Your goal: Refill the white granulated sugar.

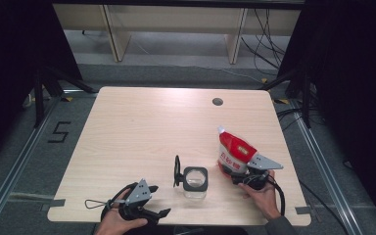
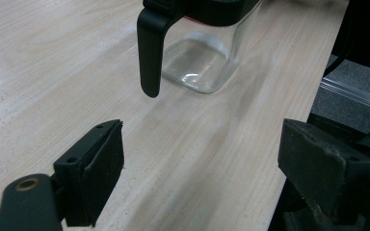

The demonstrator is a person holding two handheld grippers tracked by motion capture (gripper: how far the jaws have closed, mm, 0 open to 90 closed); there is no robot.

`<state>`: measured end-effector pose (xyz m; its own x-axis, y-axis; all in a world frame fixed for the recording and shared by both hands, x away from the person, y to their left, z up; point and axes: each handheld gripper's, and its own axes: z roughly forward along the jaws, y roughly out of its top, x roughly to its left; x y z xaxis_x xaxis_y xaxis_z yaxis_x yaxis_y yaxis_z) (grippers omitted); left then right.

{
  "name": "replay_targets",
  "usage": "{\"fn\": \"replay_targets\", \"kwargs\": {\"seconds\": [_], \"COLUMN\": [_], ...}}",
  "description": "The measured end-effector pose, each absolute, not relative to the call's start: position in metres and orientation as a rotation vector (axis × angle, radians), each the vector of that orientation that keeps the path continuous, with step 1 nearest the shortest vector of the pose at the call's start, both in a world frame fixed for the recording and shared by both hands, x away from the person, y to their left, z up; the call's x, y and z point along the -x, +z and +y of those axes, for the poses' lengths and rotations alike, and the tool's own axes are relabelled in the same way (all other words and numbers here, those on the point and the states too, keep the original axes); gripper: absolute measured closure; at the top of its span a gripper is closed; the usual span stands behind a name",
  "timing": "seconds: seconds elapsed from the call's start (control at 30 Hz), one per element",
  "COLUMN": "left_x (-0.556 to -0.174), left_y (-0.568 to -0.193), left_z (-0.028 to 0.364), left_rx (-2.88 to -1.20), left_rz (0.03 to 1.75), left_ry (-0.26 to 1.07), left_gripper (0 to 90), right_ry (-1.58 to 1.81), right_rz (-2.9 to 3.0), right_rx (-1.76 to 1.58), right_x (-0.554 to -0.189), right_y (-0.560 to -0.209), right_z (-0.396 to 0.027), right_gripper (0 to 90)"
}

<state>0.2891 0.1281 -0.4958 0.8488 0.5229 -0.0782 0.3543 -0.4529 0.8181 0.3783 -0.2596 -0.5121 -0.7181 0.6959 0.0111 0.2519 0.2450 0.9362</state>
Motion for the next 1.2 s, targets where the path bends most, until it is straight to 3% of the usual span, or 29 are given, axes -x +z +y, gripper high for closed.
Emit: {"fn": "replay_targets", "kwargs": {"seconds": [0.5,0.8,1.2], "left_x": [-0.288,-0.292,-0.296], "left_y": [-0.495,-0.497,-0.499], "left_z": [0.130,0.137,0.145], "left_rx": [-2.083,-2.104,-2.093], "left_rz": [0.659,0.632,0.666], "left_ry": [0.223,0.237,0.237], "left_gripper": [16.0,16.0,16.0], "right_ry": [1.287,1.194,1.102], "right_rz": [2.132,2.103,2.154], "right_rx": [-0.735,-0.606,-0.533], "right_x": [-0.364,-0.339,-0.317], "right_y": [-0.502,-0.477,-0.470], "right_z": [-0.254,-0.251,-0.249], "right_gripper": [38.9,39.1,39.2]}}
